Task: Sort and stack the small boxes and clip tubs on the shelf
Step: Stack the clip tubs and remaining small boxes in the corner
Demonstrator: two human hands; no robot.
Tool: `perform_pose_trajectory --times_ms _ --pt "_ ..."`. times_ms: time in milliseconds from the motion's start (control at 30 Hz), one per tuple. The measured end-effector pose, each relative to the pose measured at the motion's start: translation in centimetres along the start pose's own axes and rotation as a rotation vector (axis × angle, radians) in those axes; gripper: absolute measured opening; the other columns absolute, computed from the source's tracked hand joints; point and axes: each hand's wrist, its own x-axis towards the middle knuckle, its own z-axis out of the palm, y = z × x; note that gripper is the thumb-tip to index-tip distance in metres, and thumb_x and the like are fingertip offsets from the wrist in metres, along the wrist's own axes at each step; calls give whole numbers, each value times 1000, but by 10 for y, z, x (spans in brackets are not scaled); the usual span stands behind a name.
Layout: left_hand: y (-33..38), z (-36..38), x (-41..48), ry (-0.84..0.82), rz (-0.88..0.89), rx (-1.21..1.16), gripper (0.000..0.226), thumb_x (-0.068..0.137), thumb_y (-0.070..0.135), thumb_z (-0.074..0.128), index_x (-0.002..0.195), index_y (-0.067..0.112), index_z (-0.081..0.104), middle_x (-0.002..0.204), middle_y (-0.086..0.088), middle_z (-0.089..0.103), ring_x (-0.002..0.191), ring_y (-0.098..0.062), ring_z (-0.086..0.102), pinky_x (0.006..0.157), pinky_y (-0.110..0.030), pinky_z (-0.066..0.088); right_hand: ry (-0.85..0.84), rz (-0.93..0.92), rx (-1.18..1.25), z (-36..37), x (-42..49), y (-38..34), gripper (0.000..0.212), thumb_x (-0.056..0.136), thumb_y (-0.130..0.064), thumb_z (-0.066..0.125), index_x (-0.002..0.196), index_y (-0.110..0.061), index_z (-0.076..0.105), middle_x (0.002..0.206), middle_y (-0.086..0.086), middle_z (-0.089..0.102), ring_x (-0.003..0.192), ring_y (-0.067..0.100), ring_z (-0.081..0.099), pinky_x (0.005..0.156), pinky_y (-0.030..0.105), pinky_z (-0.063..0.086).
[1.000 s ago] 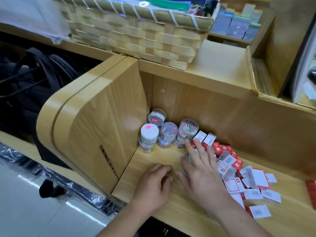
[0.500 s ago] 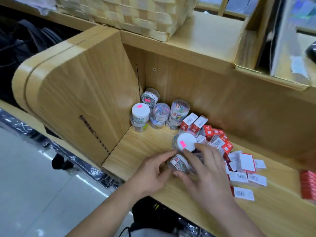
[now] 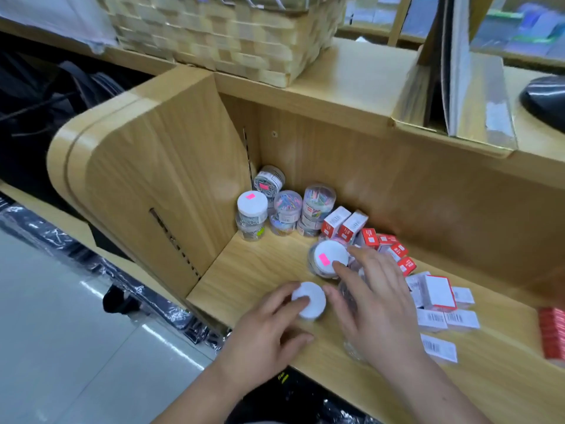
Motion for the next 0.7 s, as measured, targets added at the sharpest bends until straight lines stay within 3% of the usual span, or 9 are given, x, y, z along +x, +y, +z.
perform_pose_trajectory --times_ms 100,200,267,367,533,633,700 --pt "-4 -14 9 103 25 7 46 95 45 67 136 24 60 153 8 46 136 -7 50 104 -28 48 -54 68 135 -1 24 -16 32 94 -44 58 117 -23 68 131 -6 56 122 20 54 93 38 51" --pt "-34 -40 39 264 -182 52 58 94 38 63 148 24 45 158 2 38 141 -15 45 110 -26 40 -141 152 220 10 56 -26 33 94 -50 54 121 -34 64 123 -22 54 116 5 55 86 36 54" --pt "-55 -54 63 318 -292 40 71 91 32 62 155 22 32 154 -4 39 140 -23 44 113 -31 38 -177 152 259 21 77 -34 33 93 -50 55 123 -36 62 120 -24 54 108 3 57 85 34 54" --pt "-68 -53 85 318 -323 -21 80 90 29 62 159 21 23 146 -6 45 133 -24 50 106 -36 45 -200 160 323 41 107 -47 35 93 -43 59 127 -33 62 112 -22 56 102 4 59 87 28 52" --pt "-73 -46 87 322 -295 -74 77 85 18 60 153 33 28 135 4 41 117 -22 59 94 -36 53 -280 281 484 81 136 -57 52 91 -23 53 143 -27 50 131 -7 54 122 10 55 104 36 46" --pt "-75 -49 79 308 -233 -109 64 85 16 57 144 32 37 145 5 41 129 -17 53 102 -36 49 -346 238 431 91 135 -57 56 86 -28 50 142 -25 53 146 -6 44 137 9 44 109 34 43" --pt "-79 -53 71 336 -189 -114 49 87 21 57 134 26 47 143 5 46 129 -14 54 102 -35 49 -339 202 425 91 130 -59 53 84 -32 57 136 -29 57 143 -12 48 133 5 47 106 32 46"
